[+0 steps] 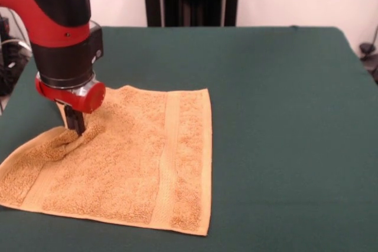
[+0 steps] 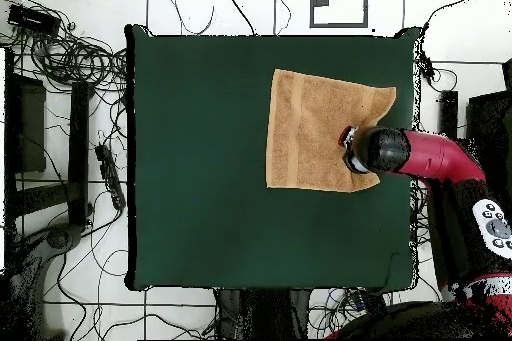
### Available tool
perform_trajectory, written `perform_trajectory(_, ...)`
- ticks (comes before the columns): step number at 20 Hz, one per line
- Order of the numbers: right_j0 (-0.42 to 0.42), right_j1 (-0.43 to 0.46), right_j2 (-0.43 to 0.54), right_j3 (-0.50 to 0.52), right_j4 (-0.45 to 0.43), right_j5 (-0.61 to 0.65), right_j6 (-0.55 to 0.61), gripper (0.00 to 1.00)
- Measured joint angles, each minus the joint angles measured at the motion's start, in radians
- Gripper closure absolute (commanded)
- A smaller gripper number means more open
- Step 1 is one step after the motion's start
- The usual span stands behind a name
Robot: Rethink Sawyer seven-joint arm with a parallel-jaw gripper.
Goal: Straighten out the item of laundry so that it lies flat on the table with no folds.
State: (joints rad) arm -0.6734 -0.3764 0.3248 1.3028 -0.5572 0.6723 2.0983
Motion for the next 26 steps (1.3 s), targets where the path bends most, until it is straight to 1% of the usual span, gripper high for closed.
perform_trajectory(11,-0.008,0.003,0.038,-0.037,-0.038,0.086,-0.185,1.0)
perform_trajectory(18,-0.016,0.005,0.046,-0.053,-0.042,0.104,-0.242,1.0)
perform_trajectory(26,-0.038,0.007,0.046,-0.068,-0.045,0.104,-0.244,1.0)
